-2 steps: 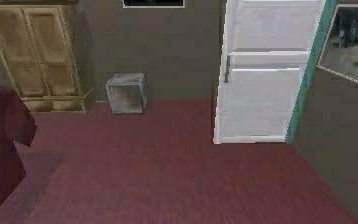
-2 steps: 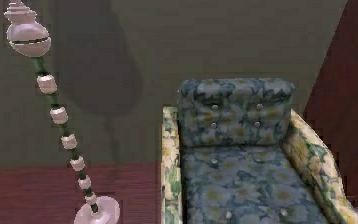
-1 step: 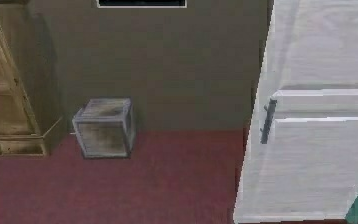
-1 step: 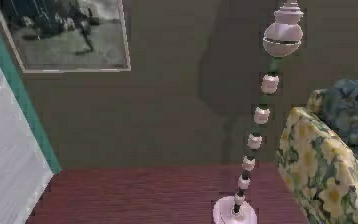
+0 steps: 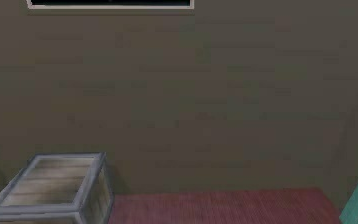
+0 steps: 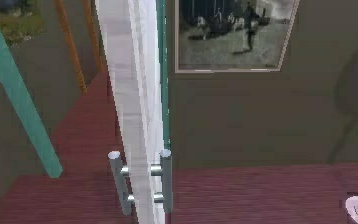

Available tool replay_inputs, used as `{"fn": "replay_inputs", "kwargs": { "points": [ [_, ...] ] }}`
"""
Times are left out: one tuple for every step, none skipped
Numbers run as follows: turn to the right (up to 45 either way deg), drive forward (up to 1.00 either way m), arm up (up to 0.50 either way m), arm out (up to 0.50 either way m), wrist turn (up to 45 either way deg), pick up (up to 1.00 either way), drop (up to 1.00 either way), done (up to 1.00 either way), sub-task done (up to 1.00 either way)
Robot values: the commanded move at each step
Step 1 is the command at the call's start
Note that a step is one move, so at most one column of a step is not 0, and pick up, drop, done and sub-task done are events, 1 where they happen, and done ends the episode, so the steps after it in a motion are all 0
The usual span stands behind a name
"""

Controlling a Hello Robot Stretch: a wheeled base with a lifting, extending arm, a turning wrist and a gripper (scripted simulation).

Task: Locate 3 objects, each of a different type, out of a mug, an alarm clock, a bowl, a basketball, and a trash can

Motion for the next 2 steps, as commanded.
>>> {"fn": "replay_inputs", "kwargs": {
  "points": [
    [3.0,0.0,0.0,0.0,0.0,0.0,0.0,0.0,0.0],
    [0.0,0.2,0.0,0.0,0.0,0.0,0.0,0.0,0.0]
  ]
}}
